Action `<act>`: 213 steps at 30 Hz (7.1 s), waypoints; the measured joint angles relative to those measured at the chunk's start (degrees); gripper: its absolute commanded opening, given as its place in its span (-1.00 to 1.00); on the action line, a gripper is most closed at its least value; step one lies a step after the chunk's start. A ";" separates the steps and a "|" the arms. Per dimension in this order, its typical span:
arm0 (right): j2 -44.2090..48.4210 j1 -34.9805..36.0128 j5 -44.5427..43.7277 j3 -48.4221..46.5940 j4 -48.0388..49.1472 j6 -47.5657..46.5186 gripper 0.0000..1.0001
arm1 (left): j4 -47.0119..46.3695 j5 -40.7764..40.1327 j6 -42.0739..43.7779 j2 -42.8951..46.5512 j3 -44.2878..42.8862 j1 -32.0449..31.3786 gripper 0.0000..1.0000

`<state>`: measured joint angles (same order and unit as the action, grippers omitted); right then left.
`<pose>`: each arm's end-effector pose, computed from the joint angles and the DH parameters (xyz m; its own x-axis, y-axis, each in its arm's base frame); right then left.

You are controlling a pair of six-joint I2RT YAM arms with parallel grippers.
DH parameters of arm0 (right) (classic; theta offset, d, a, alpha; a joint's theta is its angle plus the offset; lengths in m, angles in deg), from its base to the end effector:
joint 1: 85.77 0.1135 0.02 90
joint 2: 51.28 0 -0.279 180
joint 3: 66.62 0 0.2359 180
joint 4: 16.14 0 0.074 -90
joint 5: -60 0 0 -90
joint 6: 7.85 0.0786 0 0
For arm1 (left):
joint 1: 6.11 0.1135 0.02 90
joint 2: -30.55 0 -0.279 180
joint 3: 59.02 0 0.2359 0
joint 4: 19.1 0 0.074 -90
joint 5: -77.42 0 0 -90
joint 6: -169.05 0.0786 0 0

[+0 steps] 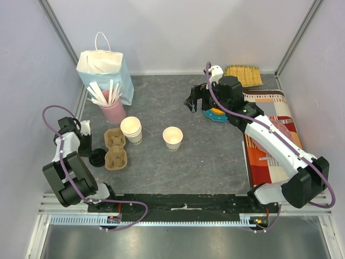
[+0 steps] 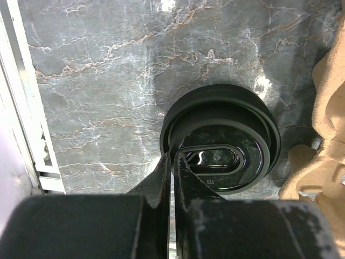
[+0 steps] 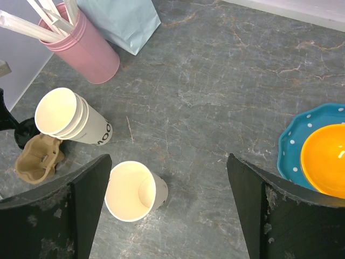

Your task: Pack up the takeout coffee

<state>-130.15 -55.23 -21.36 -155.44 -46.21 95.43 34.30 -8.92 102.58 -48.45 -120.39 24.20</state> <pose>0.2876 0.1834 0.3758 -0.4317 0.0090 -0.9020 -0.5391 0.7991 0.2660 0.2107 0.1174 0.1718 -0.9425 -0.0894 -0.3221 -0.1194 0.9901 0.0744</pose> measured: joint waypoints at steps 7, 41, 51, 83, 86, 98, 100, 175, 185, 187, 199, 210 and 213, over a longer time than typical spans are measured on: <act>0.00 0.00 -0.13 0.00 0.00 0.00 0.93 | 0.98 0.76 0.00 0.44 -0.42 0.00 -0.95; 1.01 0.09 -0.79 0.48 0.00 -0.61 0.95 | 9.40 4.48 -1.95 6.12 -34.42 -3.21 -0.95; 2.32 0.09 -2.23 2.49 0.00 -1.07 0.96 | 13.03 4.39 -4.85 3.04 -45.90 -18.97 -0.96; 4.85 -8.31 -1.33 17.53 1.57 7.63 0.96 | 23.80 0.74 -3.45 -18.82 -52.37 -71.71 -0.95; 5.25 -8.87 0.15 19.54 3.56 9.03 0.96 | 23.02 -0.35 -3.41 -19.63 -52.30 -72.13 -0.96; 4.87 -8.92 4.96 22.73 9.84 13.05 0.94 | 20.72 -3.61 -3.21 -23.10 -50.34 -72.28 -0.96; 4.46 -8.92 5.99 23.12 10.97 13.77 0.93 | 20.72 -3.67 -3.17 -23.23 -50.25 -72.28 -0.95; -7.50 1.51 17.81 30.32 29.66 26.40 0.12 | 19.78 3.04 -4.17 -24.50 -48.57 -72.43 -0.25; -6.21 1.51 16.90 31.21 30.05 26.25 0.09 | 19.80 4.17 -4.39 -21.33 -48.52 -72.43 0.11; -6.05 1.60 16.68 31.23 29.92 25.99 0.11 | 19.78 4.66 -4.42 -20.57 -48.39 -72.43 0.22; -5.68 4.13 14.73 31.23 29.42 25.27 0.20 | 14.29 16.09 -4.31 -12.15 -34.56 -67.45 0.99; -5.68 4.20 14.03 31.21 29.40 24.92 0.21 | -3.58 22.16 -3.82 -1.81 -18.84 -67.45 0.99; -5.68 4.24 13.92 31.21 29.40 24.92 0.21 | -7.93 21.94 -3.96 -1.81 -15.93 -67.47 0.99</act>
<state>-135.83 -50.99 -7.44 -124.23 -16.82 120.34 26.36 13.02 98.62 -50.26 -136.33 -43.27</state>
